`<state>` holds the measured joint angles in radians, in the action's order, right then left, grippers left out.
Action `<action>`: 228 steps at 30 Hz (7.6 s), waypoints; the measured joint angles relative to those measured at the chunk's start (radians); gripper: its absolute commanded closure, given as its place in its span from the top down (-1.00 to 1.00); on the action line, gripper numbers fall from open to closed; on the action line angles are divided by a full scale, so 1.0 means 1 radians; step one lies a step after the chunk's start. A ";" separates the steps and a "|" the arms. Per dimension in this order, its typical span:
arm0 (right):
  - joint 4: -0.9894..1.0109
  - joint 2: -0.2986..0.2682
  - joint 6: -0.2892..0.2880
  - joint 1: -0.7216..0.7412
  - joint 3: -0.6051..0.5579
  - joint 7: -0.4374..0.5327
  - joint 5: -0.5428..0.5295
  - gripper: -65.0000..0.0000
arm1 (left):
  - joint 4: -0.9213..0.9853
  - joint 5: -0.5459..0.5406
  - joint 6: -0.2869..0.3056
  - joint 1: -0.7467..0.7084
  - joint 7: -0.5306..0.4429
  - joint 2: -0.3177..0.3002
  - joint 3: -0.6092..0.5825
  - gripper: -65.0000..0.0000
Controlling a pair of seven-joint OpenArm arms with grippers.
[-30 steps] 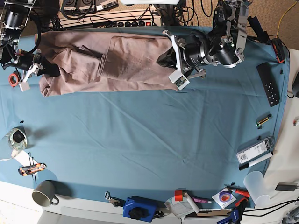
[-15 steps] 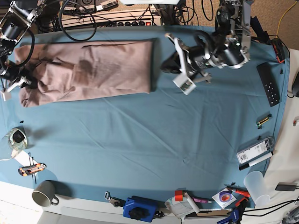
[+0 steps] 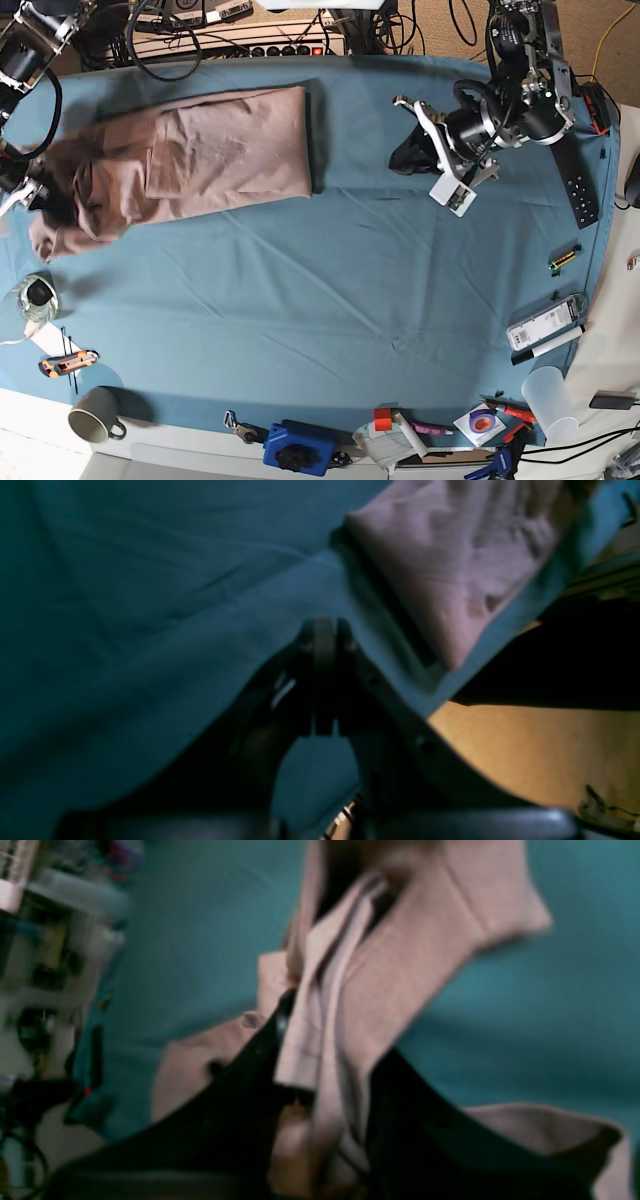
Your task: Fold the T-shirt properly
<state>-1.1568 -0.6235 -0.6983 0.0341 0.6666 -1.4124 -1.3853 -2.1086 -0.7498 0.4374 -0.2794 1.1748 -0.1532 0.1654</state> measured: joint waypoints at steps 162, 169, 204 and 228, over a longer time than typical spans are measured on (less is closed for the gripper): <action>-0.956 0.294 0.002 -0.685 -0.056 -0.001 0.250 -1.00 | -0.134 0.499 -0.109 -0.249 -0.084 -0.140 0.196 -1.00; -0.956 0.360 0.002 -0.875 -0.056 0.002 0.250 -1.00 | -0.134 0.499 -0.218 -0.362 -0.008 -0.140 0.194 -1.00; 0.041 0.308 0.002 -0.593 -0.406 0.391 0.960 -1.00 | 0.793 0.460 -0.080 -0.465 -0.599 -0.048 0.193 -1.00; 0.705 0.306 0.330 -0.231 -0.818 1.349 1.437 -1.00 | 1.746 0.840 -0.235 0.090 -1.171 0.024 0.196 -1.00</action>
<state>-0.4522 -0.3172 -0.3687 -0.1967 -0.1513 -0.0631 0.0513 -0.3630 0.0906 0.2020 -0.1898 0.0040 -0.1291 0.3614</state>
